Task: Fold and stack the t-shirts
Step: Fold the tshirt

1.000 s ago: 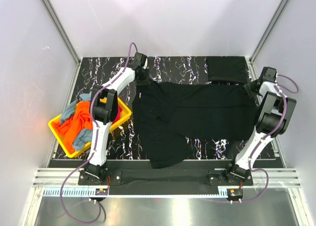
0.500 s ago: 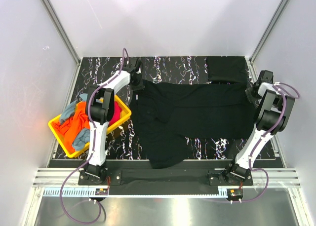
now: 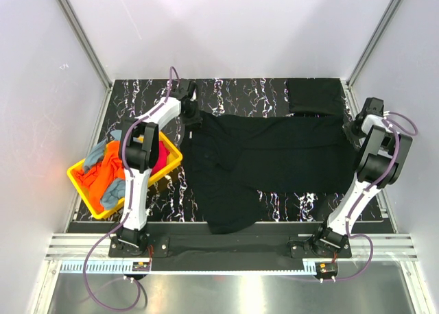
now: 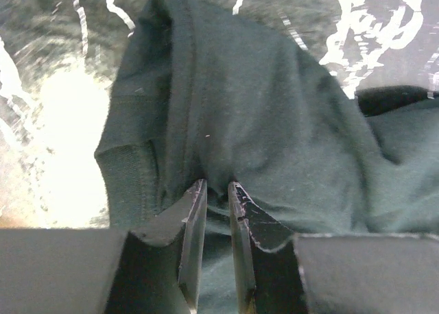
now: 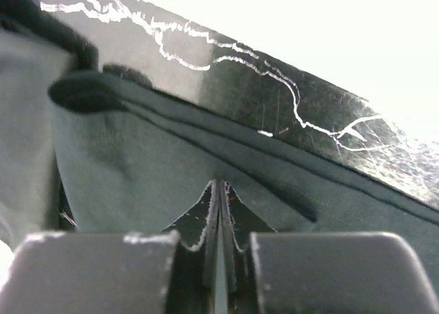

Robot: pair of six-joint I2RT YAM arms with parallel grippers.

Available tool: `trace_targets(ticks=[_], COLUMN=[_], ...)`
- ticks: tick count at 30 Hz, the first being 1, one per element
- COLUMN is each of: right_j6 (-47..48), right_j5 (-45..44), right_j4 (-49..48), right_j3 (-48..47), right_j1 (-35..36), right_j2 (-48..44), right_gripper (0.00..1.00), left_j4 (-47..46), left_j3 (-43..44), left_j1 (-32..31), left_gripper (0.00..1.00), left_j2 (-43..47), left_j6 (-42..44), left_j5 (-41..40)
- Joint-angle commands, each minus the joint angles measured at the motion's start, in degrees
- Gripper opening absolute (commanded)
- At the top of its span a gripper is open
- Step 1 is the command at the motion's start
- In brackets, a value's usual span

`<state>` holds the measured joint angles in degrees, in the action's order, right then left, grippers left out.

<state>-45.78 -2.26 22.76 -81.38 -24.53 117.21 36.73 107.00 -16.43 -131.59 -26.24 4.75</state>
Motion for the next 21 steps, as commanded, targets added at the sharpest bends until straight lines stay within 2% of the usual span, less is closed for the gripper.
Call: trace_targets(ticks=[1, 4, 5, 6, 7, 11, 14, 16, 21], right_j6=[6.23, 6.84, 7.28, 7.54, 7.81, 9.21, 8.43, 7.03, 6.49], right_j5=[4.2, 3.58, 3.06, 2.62, 2.53, 4.19, 3.15, 0.16, 2.09], right_j4=[1.41, 1.67, 1.93, 2.02, 2.02, 2.54, 6.83, 8.52, 8.26], right_j3=[-1.68, -1.14, -1.23, -1.41, -1.5, -2.2, -2.47, -1.06, 2.81], right_j1=[-0.34, -0.25, -0.25, -0.16, -0.16, 0.98, 1.51, 1.51, 1.51], right_j2=[-4.53, -6.11, -6.29, -6.9, -7.25, -8.13, -8.49, -9.36, -8.76], right_gripper=[0.07, 0.08, 0.11, 0.23, 0.25, 0.26, 0.25, 0.29, 0.29], left_j4=[-1.22, -2.27, -2.45, -2.54, -2.54, -2.63, -2.72, -2.8, -2.89], left_j3=[3.65, 4.53, 4.71, 4.97, 5.58, 6.99, 6.82, 6.55, 6.2], left_j1=[0.43, 0.43, 0.43, 0.43, 0.43, 0.43, 0.43, 0.43, 0.43], left_gripper=[0.24, 0.24, 0.24, 0.24, 0.24, 0.24, 0.25, 0.25, 0.25], left_j2=[-1.3, -2.09, -2.53, -2.71, -3.06, -4.55, -4.73, -4.82, -5.26], left_j6=[2.15, 3.91, 4.26, 4.61, 4.71, 4.36, 4.35, 4.53, 4.09], left_j5=[4.9, 6.49, 6.76, 7.19, 7.46, 8.87, 9.4, 9.22, 9.22])
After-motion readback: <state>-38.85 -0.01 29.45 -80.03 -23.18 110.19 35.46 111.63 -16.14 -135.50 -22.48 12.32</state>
